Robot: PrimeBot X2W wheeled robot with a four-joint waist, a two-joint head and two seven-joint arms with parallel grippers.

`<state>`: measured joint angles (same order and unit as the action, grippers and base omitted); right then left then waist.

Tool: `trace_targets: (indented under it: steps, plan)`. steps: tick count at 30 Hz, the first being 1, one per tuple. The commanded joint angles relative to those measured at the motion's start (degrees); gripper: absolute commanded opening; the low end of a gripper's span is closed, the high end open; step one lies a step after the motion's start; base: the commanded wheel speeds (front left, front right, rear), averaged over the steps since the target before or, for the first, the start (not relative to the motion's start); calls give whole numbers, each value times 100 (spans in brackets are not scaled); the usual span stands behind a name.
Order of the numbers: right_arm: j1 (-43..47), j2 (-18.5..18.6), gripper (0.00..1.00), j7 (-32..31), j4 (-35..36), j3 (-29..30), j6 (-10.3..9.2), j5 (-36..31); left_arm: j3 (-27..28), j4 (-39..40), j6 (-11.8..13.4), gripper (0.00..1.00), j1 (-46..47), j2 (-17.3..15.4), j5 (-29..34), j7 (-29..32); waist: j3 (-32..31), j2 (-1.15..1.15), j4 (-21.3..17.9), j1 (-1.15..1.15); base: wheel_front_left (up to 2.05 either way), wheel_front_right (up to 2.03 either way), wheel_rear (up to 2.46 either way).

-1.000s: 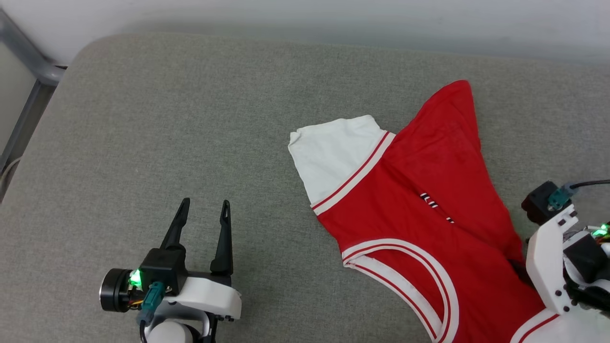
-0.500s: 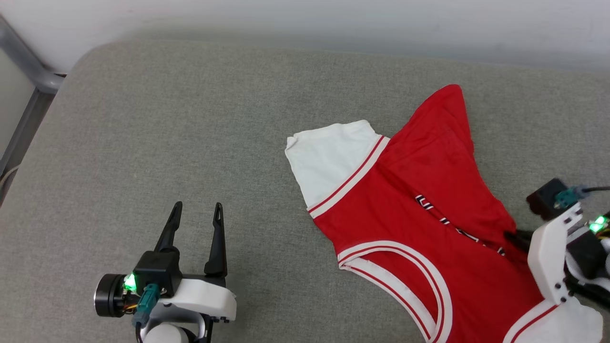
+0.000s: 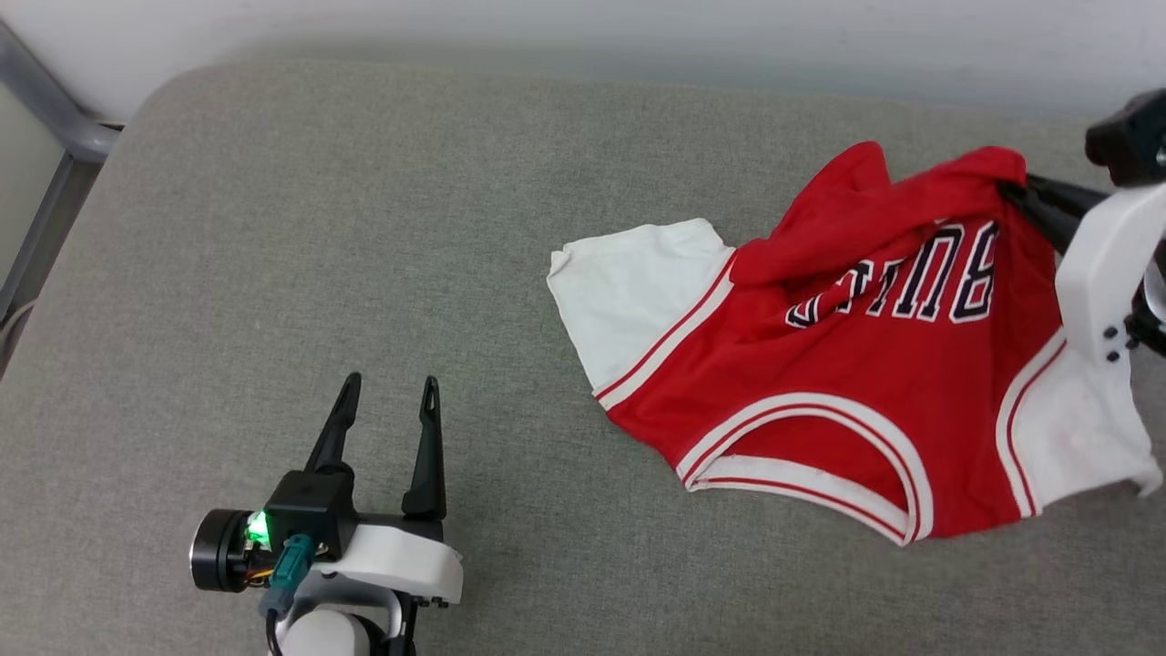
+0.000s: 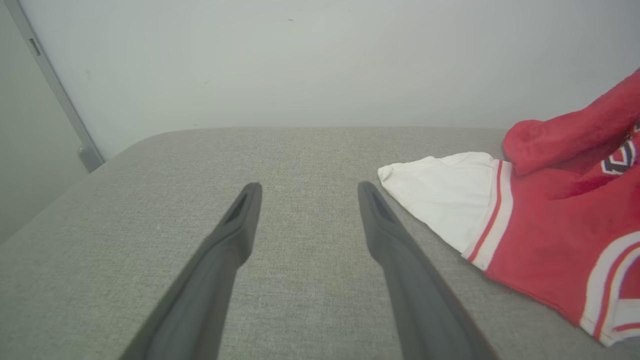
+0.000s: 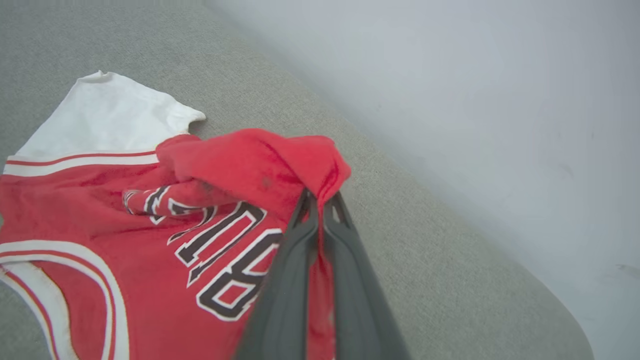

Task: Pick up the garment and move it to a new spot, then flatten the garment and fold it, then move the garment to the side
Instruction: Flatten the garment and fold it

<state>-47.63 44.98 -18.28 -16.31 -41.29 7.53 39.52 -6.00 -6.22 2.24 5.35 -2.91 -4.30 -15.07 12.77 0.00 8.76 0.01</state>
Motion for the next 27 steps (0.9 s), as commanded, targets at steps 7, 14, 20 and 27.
trace_targets:
  steps: [7, 14, 20, 27]
  plan:
    - [-874, -873, 0, -251, -942, -347, -7, -31, -88, 29, 48, 100, 273, 4, -86, -15, 428, 0, 187, -1, 0, 0, 0]
    - [-840, -1400, 0, -296, -2320, -967, -7, 61, -217, 13, 92, 100, 440, 4, -151, -15, 661, 0, 325, -1, 0, 0, 0]
    - [-526, -1666, 0, 37, -3041, -1339, -4, 312, -168, -14, 125, 100, 461, 4, -149, -15, 645, 0, 325, -1, 0, 0, 0]
    - [-608, -1576, 100, 1586, -3143, -1226, -7, 193, 60, -29, 2, 100, 383, -30, 29, -15, 304, 0, 122, -1, 0, 0, 0]
